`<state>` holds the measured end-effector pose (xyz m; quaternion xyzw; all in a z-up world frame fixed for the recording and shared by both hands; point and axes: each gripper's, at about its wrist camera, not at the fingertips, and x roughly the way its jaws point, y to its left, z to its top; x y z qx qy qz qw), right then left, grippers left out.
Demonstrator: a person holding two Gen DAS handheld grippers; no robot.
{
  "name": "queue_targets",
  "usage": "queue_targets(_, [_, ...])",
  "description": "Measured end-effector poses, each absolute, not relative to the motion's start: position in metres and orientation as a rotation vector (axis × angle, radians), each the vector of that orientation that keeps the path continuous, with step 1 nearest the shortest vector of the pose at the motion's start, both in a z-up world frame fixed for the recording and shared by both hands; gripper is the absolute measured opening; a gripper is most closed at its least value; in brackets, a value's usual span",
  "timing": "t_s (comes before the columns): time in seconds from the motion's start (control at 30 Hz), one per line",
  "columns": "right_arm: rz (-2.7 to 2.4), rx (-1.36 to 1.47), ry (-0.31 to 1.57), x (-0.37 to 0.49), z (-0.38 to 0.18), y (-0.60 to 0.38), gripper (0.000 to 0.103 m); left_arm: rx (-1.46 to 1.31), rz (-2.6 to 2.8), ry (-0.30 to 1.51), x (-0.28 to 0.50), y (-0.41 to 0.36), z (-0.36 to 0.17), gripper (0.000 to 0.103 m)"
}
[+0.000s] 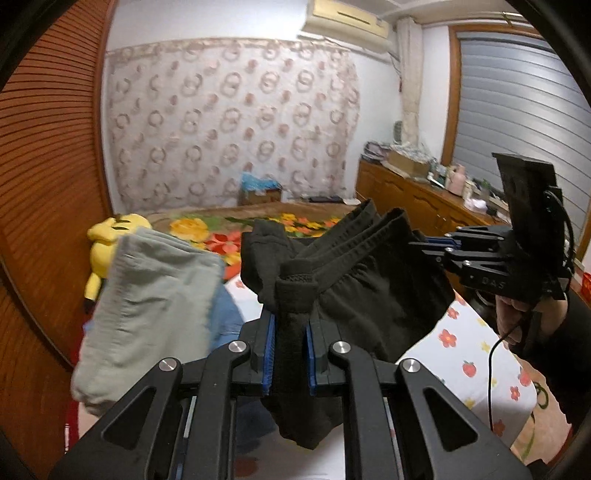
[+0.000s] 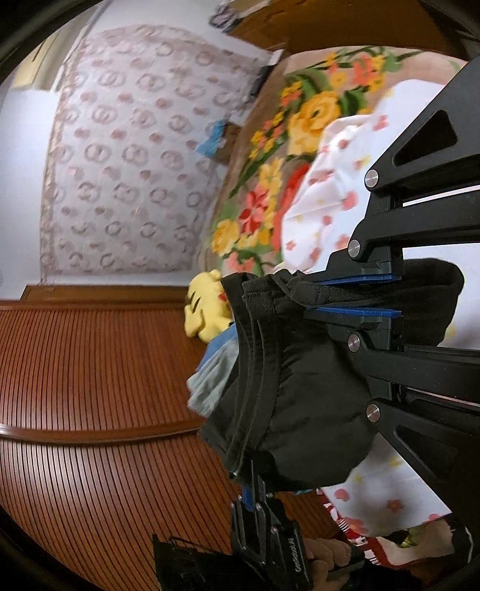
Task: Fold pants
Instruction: 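Lift the folded black pants with both grippers toward the jeans stack, then lower the held pants onto the blue jeans stack with both grippers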
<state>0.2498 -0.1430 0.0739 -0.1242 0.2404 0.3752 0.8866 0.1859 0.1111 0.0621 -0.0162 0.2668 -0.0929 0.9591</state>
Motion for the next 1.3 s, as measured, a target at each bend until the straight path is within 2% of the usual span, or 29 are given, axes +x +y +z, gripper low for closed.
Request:
queue_targets(0.7, [0.932,-0.375,0.382,0.324,0.071,-0.02,0.01,-0.115,0.019,0.459,0.17,0.191,0.048,0.015])
queue_targets(1.1, [1.004,-0.47,0.385,0.353,0.047,0.058,0.01,-0.176,0.101,0.516,0.166,0.217,0.021,0.015])
queue_targets(1.2, [0.997,-0.468,0.411,0.362,0.042,0.069,0.013,-0.186,0.117,0.547,0.167,0.22,0.013,0.021])
queue_targets(1.23, [0.99,-0.461,0.422,0.364,0.041,0.069,0.019,-0.189,0.12,0.552,0.168,0.222,0.013,0.025])
queue_targets(1.27, [0.982,-0.447,0.428,0.366,0.042,0.067,0.02,-0.191,0.119,0.554,0.167,0.222,0.013,0.028])
queue_targets(1.3, [0.983,-0.428,0.431,0.367,0.045,0.064,0.021,-0.191,0.124,0.55,0.165,0.222,0.015,0.036])
